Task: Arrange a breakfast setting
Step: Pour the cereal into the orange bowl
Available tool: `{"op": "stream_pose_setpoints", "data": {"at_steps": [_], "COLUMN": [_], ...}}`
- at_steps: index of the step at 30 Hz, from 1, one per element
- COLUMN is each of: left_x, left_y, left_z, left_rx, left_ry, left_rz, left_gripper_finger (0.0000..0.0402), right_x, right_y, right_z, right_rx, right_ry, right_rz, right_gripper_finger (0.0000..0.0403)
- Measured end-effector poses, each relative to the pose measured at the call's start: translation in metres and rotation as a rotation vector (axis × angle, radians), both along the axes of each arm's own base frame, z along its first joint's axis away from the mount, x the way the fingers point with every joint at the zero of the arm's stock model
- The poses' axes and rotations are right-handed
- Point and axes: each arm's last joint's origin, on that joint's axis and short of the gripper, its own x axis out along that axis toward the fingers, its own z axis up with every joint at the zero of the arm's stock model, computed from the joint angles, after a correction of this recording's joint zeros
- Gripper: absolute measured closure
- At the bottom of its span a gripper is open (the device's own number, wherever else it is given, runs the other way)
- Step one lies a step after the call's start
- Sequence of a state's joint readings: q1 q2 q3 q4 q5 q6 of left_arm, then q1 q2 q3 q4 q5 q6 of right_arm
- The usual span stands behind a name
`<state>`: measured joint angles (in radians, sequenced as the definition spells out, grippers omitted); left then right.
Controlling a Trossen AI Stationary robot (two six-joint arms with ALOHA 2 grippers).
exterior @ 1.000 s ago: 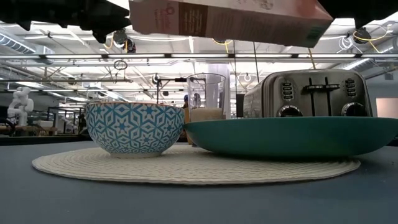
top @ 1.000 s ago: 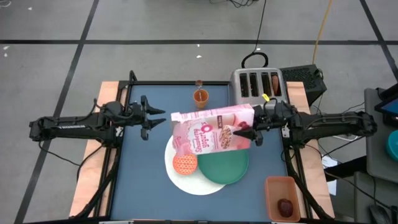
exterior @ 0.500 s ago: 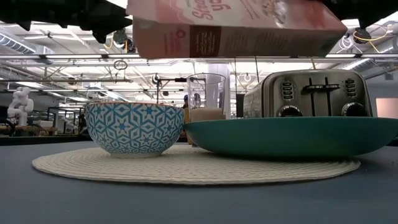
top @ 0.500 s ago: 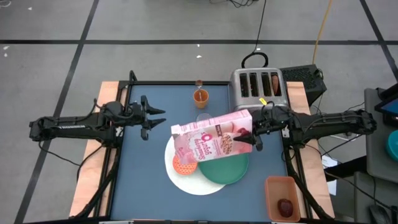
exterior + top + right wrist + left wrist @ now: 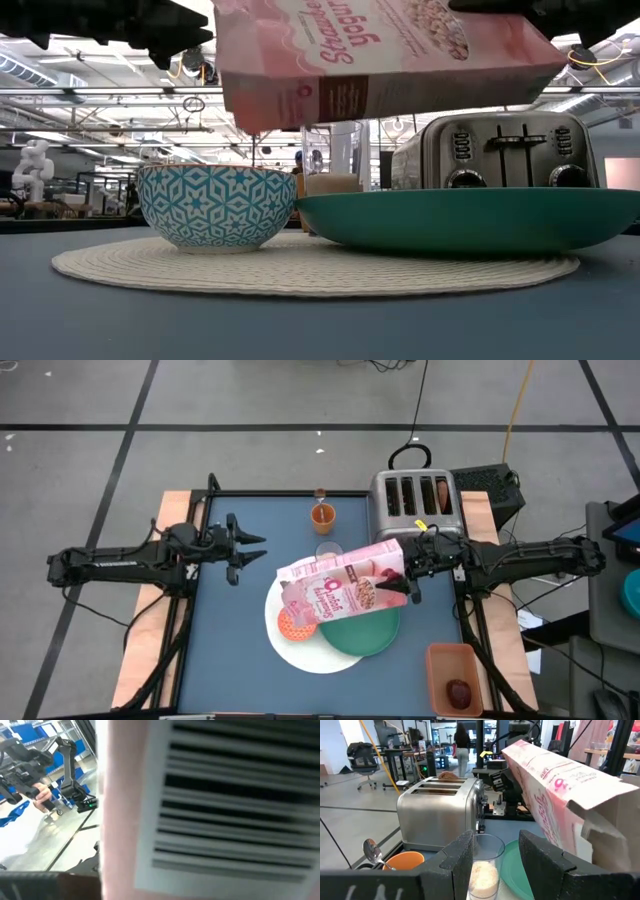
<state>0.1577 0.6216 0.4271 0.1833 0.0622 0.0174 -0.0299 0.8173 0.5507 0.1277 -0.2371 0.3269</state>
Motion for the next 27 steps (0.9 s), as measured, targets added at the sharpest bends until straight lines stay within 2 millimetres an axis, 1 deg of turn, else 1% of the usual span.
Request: {"op": "stream_pose_setpoints", "data": {"at_steps": [5, 10, 27], "left_x": [0.0000, 0.0000, 0.0000], "left_y": [0.0000, 0.0000, 0.0000], "left_z": [0.0000, 0.0000, 0.0000], "left_rx": [0.000, 0.001, 0.001], "left_ry": [0.000, 0.000, 0.000], "left_rz": [0.000, 0.000, 0.000], "left_gripper_finger": [0.0238, 0.0238, 0.0238], "right_x": [-0.0015, -0.0007, -0.0007], "right_y": [0.0001, 0.0000, -0.0003], "right_z": [-0.0063, -0.0033, -0.0034], "right_rx": [0.004, 0.005, -0.017], "right_ry": [0.067, 0.036, 0.032], "right_rz": [0.000, -0.001, 0.002], "right_gripper_finger": [0.0149, 0.0149, 0.0149]}}
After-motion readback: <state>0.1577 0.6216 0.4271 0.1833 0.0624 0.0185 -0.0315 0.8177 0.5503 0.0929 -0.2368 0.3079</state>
